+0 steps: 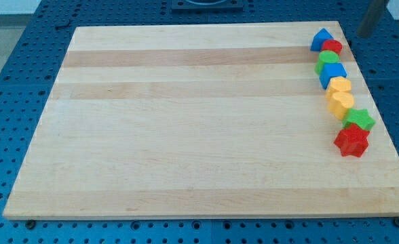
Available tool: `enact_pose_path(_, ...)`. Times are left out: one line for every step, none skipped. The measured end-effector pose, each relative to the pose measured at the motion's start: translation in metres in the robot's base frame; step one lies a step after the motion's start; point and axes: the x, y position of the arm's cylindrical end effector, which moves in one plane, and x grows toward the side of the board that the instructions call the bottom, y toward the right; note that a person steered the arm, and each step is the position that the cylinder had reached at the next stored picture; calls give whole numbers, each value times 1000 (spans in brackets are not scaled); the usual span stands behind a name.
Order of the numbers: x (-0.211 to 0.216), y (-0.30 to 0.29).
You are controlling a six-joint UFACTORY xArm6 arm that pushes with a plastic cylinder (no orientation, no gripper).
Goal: Move the red circle towards the green circle
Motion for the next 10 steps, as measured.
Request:
enact_pose_path(3, -29)
enact_pose_path(43, -29)
enact_pose_path(74, -25)
enact_pose_path(77, -28)
enact_pose_path(70, -54)
enact_pose_path(56, -86)
enact_pose_path(45, -135)
enact_pose_path(31, -182)
enact_pose_path(24, -237)
enact_pose_path(39, -282)
